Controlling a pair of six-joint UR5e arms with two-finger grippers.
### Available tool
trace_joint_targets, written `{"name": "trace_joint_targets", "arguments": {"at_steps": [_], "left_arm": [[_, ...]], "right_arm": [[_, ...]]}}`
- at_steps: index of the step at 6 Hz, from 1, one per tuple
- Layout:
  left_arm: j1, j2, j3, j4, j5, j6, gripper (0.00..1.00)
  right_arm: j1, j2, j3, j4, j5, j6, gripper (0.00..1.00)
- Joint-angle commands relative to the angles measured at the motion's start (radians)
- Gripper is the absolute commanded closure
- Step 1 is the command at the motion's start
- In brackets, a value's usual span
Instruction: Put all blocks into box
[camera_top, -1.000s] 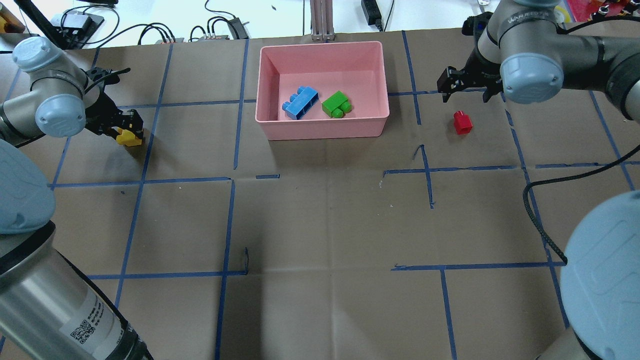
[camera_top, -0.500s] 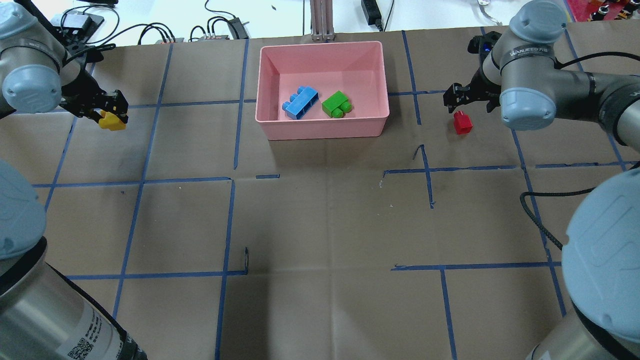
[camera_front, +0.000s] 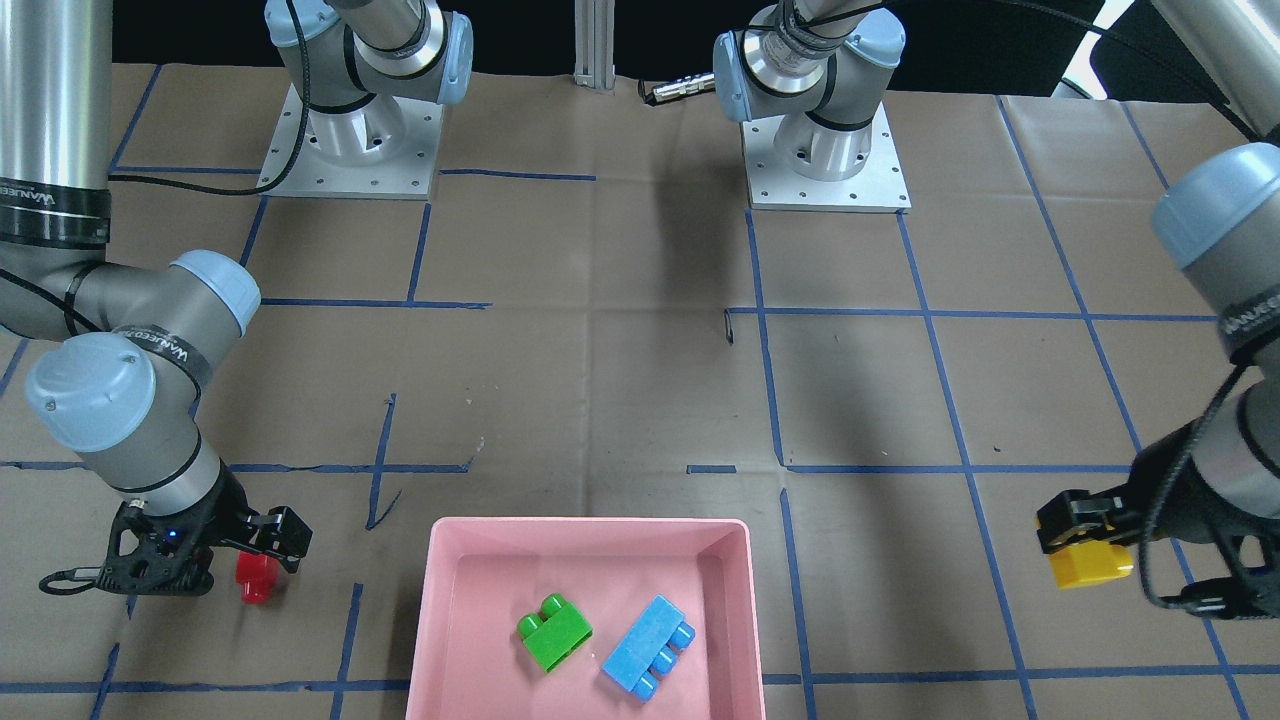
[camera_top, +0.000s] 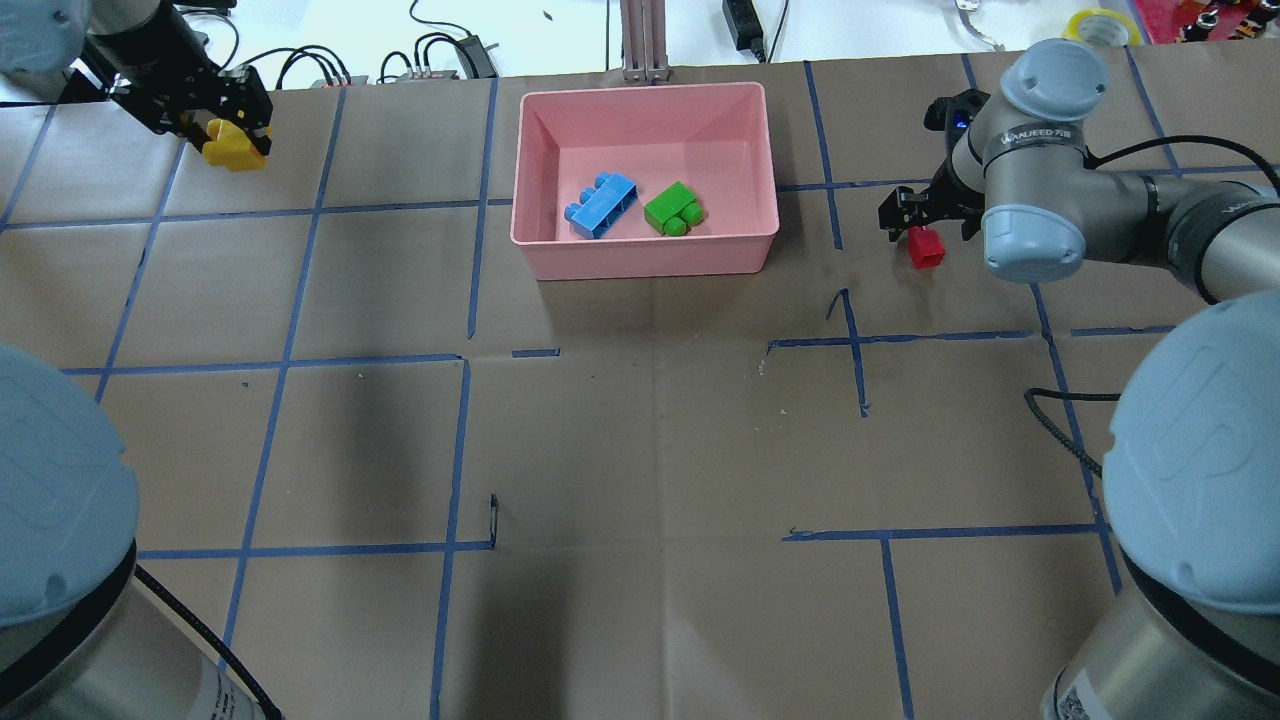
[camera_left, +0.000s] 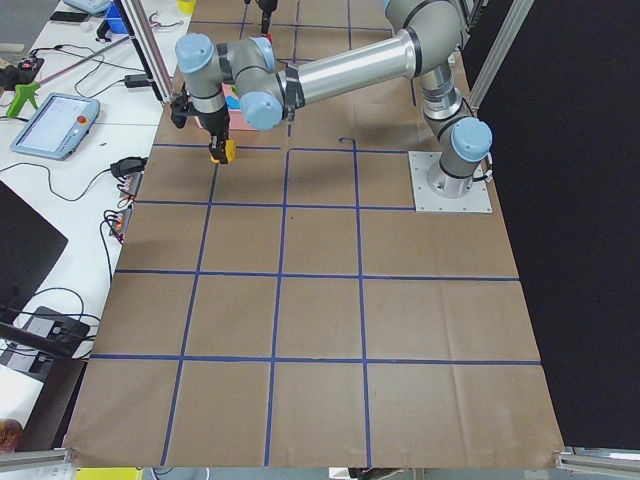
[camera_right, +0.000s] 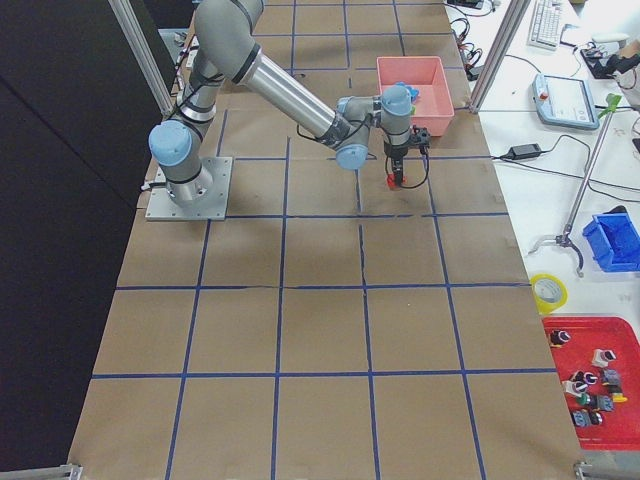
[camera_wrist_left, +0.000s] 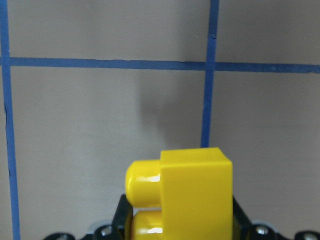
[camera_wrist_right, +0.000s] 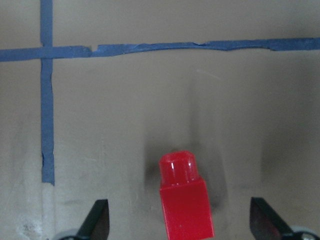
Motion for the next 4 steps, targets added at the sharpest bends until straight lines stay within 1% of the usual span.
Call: {"name": "trace_joint_targets", "arguments": {"at_steps": [1, 2, 3, 4], "left_arm": [[-0.196, -0.021, 0.058, -0.019, -0.014, -0.294, 0.71], [-0.29, -0.059, 0.099, -0.018, -0.019, -0.431, 0.71], [-0.379, -0.122, 0.165, -0.018, -0.023, -0.557, 0.71], [-0.445, -0.186, 0.204, 0.025, -0.02, -0.613, 0.71]], "right_arm": [[0.0, 0.027, 0.015, -0.013, -0.001, 0.0, 0.01], [0.0, 0.028, 0.032, -0.015, 0.001, 0.0, 0.04], [0.0, 0.024, 0.031, -0.013, 0.002, 0.0, 0.24], [-0.001, 0.022, 0.025, -0.012, 0.001, 0.0, 0.57]]}}
